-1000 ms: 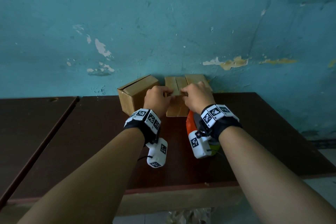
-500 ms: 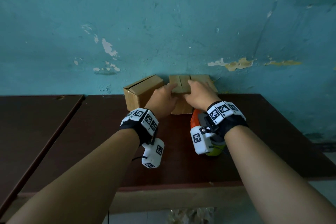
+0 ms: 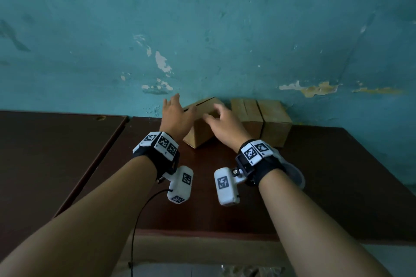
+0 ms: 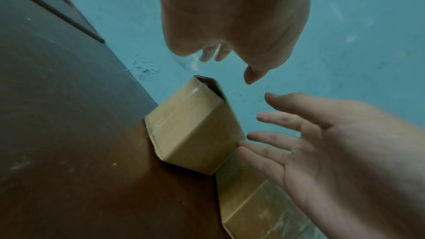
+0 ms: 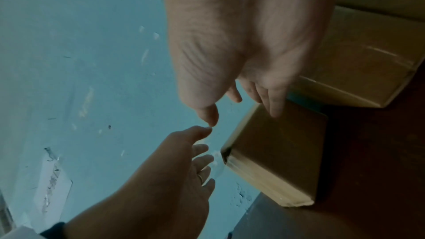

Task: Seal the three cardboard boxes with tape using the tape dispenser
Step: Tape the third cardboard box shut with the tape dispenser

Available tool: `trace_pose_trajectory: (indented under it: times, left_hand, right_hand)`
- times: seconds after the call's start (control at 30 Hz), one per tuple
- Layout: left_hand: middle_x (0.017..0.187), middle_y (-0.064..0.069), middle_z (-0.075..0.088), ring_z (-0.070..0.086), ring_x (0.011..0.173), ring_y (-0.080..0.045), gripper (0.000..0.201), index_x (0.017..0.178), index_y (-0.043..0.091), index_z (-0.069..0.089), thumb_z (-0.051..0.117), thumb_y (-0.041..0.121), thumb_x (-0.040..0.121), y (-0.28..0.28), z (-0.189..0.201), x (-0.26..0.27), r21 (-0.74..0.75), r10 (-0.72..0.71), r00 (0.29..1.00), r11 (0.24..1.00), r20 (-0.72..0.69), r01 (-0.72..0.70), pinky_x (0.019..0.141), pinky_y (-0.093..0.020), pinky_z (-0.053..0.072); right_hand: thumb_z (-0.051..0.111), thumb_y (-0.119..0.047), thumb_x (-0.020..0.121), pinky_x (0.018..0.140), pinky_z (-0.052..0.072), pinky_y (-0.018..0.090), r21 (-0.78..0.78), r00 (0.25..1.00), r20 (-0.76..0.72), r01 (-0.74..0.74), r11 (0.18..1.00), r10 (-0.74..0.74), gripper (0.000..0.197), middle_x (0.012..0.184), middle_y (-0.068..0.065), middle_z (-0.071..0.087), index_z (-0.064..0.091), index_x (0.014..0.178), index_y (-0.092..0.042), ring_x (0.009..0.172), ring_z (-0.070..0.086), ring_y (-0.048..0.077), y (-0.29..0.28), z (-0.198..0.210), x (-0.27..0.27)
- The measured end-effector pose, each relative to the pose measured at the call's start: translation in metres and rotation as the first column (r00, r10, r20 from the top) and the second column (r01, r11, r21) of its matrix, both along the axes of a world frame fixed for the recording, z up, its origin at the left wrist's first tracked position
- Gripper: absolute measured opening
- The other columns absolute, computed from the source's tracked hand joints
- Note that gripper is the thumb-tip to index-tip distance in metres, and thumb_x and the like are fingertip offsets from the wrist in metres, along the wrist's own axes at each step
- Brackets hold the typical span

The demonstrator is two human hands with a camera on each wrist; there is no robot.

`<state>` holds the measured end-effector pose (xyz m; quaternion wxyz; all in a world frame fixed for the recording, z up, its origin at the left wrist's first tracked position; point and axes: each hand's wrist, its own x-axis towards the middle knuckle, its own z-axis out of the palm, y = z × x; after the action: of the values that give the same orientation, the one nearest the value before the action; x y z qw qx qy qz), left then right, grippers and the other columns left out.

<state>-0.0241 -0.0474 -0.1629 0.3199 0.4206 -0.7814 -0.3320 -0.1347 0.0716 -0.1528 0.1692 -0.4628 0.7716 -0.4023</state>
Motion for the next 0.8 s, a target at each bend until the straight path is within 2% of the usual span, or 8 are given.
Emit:
trace_pose_trajectory:
  times: [0.1,0.23,0.37,0.43,0.57,0.63,0.73,0.8]
  left_hand:
    - [0.174,-0.014,0.023,0.022,0.161,-0.031,0.076,0.169,0.01,0.018,0.054,0.04,0.109,-0.012,-0.009,0.003,0.167,-0.056,0.998,0.984,-0.03,0.06,0.127,-0.043,0.024]
    - [0.171,-0.009,0.034,0.033,0.156,-0.029,0.082,0.17,0.024,0.02,0.06,0.049,0.104,-0.021,-0.027,0.002,0.276,-0.088,0.989,0.954,-0.116,0.117,0.121,-0.038,0.03]
    - [0.146,-0.006,0.058,0.054,0.138,-0.025,0.082,0.166,0.027,0.032,0.068,0.055,0.098,-0.021,-0.04,-0.002,0.263,-0.104,0.983,0.955,-0.152,0.141,0.105,-0.033,0.043]
    - [0.134,-0.004,0.062,0.06,0.127,-0.023,0.079,0.162,0.026,0.038,0.071,0.055,0.096,-0.022,-0.043,-0.003,0.227,-0.099,0.984,0.965,-0.149,0.132,0.1,-0.034,0.048]
    - [0.139,-0.007,0.061,0.061,0.127,-0.025,0.079,0.155,0.029,0.045,0.078,0.058,0.089,-0.021,-0.045,-0.002,0.19,-0.088,0.991,0.976,-0.097,0.105,0.109,-0.046,0.052]
    - [0.139,-0.008,0.062,0.061,0.128,-0.026,0.081,0.155,0.03,0.045,0.081,0.057,0.087,-0.018,-0.044,0.0,0.165,-0.089,0.994,0.981,-0.059,0.098,0.11,-0.047,0.051]
    - [0.138,-0.009,0.063,0.062,0.128,-0.026,0.083,0.156,0.028,0.044,0.081,0.055,0.087,-0.011,-0.039,0.003,0.105,-0.087,0.996,0.991,0.01,0.086,0.109,-0.039,0.049]
    - [0.139,-0.007,0.064,0.061,0.128,-0.023,0.082,0.158,0.024,0.043,0.079,0.053,0.09,-0.004,-0.034,0.009,0.079,-0.101,0.993,0.992,0.054,0.097,0.101,-0.029,0.047]
  right_hand:
    - [0.052,-0.06,0.104,0.126,0.03,0.05,0.056,0.997,0.069,-0.028,0.998,0.024,0.083,0.176,0.006,0.019,0.013,0.17,-0.028,0.159,0.025,0.03,-0.013,-0.012,0.006]
    - [0.052,-0.056,0.106,0.128,0.019,0.05,0.076,0.997,0.072,-0.04,0.996,0.035,0.081,0.178,0.009,-0.007,0.007,0.17,-0.035,0.164,0.004,0.031,-0.024,-0.025,0.008]
    - [0.051,-0.042,0.109,0.128,0.018,0.049,0.102,0.997,0.056,-0.063,0.993,0.058,0.076,0.178,0.007,-0.006,0.007,0.17,-0.035,0.164,0.004,0.032,-0.027,-0.034,0.004]
    - [0.051,-0.038,0.108,0.127,0.019,0.048,0.096,0.996,0.067,-0.063,0.993,0.056,0.076,0.178,0.006,-0.005,0.006,0.17,-0.035,0.163,0.006,0.031,-0.027,-0.037,0.003]
    - [0.051,-0.037,0.107,0.128,0.018,0.046,0.087,0.994,0.089,-0.067,0.994,0.06,0.079,0.178,0.004,-0.004,0.003,0.17,-0.032,0.164,0.006,0.029,-0.026,-0.04,0.005]
    - [0.052,-0.037,0.108,0.128,0.019,0.044,0.098,0.995,0.079,-0.072,0.993,0.064,0.081,0.178,0.005,-0.005,0.001,0.17,-0.03,0.163,0.007,0.029,-0.024,-0.039,0.007]
    - [0.053,-0.037,0.107,0.127,0.023,0.042,0.117,0.996,0.05,-0.084,0.99,0.079,0.083,0.178,0.006,-0.004,0.0,0.17,-0.027,0.163,0.012,0.029,-0.017,-0.036,0.013]
    - [0.053,-0.037,0.107,0.125,0.024,0.04,0.134,0.996,0.04,-0.09,0.987,0.086,0.084,0.178,0.007,-0.004,-0.001,0.17,-0.026,0.163,0.012,0.03,-0.009,-0.033,0.018]
